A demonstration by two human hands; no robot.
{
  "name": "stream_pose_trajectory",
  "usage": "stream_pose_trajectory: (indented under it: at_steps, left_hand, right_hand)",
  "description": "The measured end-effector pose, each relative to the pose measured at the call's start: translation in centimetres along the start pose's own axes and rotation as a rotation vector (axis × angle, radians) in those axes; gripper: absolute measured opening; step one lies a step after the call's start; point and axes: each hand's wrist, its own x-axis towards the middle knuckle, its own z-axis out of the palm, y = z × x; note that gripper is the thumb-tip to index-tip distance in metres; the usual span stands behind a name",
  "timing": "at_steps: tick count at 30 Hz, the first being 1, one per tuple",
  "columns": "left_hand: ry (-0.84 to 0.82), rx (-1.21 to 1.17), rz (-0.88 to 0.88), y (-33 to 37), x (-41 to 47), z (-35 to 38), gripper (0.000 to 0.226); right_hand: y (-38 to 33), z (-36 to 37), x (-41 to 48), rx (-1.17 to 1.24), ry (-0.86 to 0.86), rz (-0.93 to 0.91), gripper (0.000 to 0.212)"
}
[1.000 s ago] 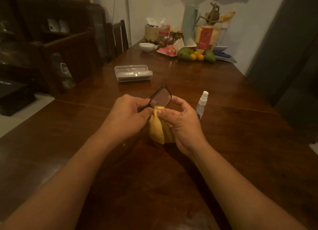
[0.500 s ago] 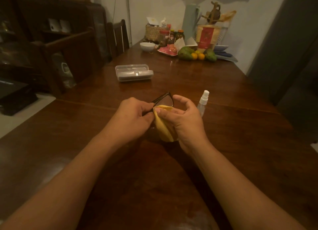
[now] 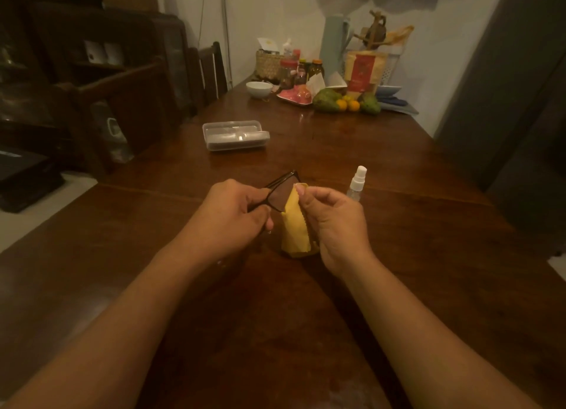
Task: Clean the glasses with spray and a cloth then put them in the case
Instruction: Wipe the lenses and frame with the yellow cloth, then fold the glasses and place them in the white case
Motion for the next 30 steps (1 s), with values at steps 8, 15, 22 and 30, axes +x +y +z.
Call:
stream_pose_trajectory:
  at_steps: [8,15,22,30]
  left_hand:
    - [0.028,0.234,-0.063,-1.3,0.6,-2.0,0.03]
    - [-0.08,0.706,-0.219,-2.3,1.3,-6.1,0.043]
    - [-0.23,0.941,-0.256,-5.1,1.7,-7.5,0.039]
    - [-0.082,0.698,-0.202,-8.2,1.1,-9.0,0.053]
  right_hand:
    - [0.3,0.0,0.0,-0.344,-0.171,-0.028,0.012]
    - [-0.7,0.5,0.2,-0.607,-0.224,-0.072,0.037]
    - [-3.2,4.8,4.5,-0.913,-0.336,-0.181,0.026]
    - [-2.9,14.0,13.5,-1.3,-0.529,-0.279,0.06]
